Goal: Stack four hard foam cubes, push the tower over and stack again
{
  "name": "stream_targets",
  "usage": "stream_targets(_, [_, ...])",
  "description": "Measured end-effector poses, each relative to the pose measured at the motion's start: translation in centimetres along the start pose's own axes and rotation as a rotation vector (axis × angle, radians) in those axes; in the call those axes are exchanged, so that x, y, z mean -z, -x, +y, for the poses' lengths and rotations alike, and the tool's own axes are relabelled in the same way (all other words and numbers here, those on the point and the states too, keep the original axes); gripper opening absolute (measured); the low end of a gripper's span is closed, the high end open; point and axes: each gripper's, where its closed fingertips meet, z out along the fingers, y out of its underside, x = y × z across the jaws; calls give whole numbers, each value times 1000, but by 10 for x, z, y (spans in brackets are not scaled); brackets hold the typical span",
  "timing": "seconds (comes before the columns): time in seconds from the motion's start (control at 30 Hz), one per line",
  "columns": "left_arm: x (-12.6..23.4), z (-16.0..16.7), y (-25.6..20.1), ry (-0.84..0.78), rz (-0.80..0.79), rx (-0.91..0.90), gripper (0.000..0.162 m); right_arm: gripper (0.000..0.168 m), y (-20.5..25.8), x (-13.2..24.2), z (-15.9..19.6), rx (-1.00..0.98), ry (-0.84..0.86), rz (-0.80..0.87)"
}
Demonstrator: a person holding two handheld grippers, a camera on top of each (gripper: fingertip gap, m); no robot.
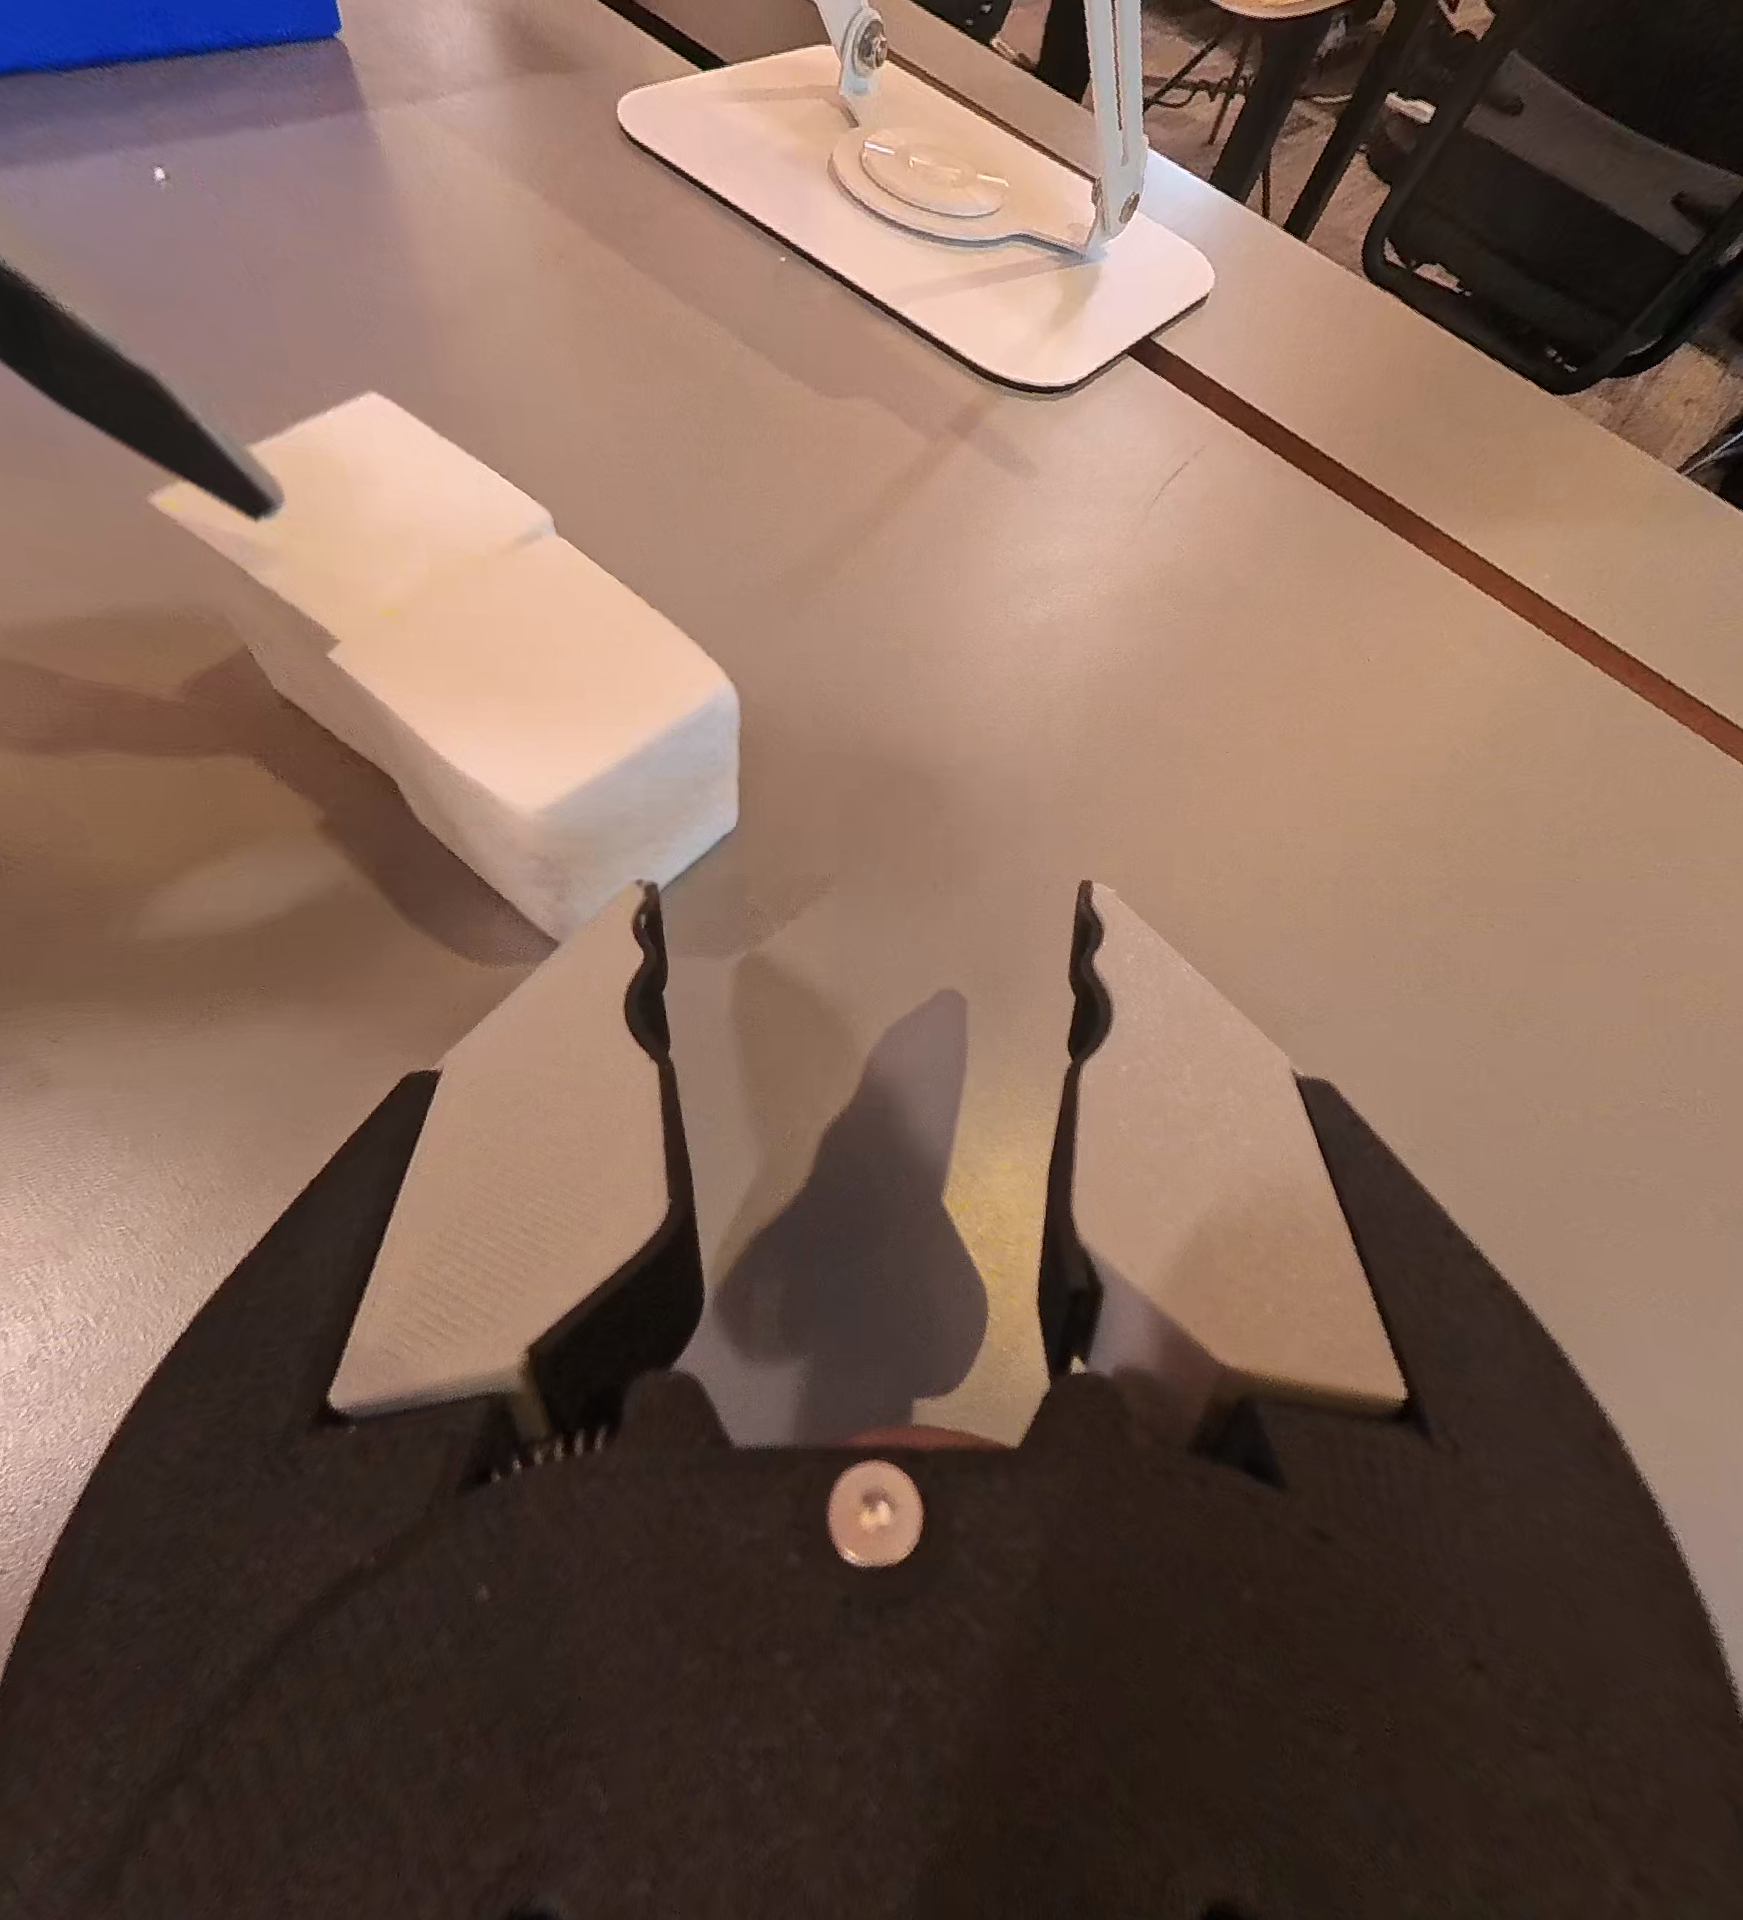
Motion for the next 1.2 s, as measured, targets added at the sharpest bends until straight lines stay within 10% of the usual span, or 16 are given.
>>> stream_targets(0.17, [19,-18,16,-96,-88,-1,67,71,1,8,-10,-22,-53,-37])
stream_targets(0.4, [24,-4,74,-65,-261,12,67,0,71,43,-45,35,-274,-444])
stream_targets(0.63, [7,0,102,-61,-350,-2,52,0,98,6,-7,303,-40,-378])
stream_targets(0.8, [4,0,98,-77,-318,35,46,0,33,-21,-20,314,0,83])
stream_targets(1.2, [-11,-3,44,-130,-68,30,54,16,20,4,-17,88,-87,-37])
